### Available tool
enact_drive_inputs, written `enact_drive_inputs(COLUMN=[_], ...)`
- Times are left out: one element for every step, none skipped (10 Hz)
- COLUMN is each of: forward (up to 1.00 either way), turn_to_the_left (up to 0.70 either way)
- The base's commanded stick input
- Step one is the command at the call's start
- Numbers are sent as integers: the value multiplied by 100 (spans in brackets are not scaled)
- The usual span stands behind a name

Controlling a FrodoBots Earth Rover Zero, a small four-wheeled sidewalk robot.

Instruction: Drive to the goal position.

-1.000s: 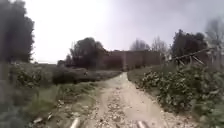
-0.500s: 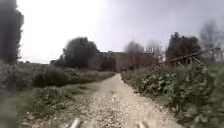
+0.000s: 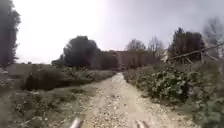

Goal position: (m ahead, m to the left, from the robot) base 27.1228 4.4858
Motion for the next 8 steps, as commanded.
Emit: enact_drive_inputs(forward=[100,100,100,100,100,100,100,100], turn_to_the_left=[0,0,0,0,0,0,0,0])
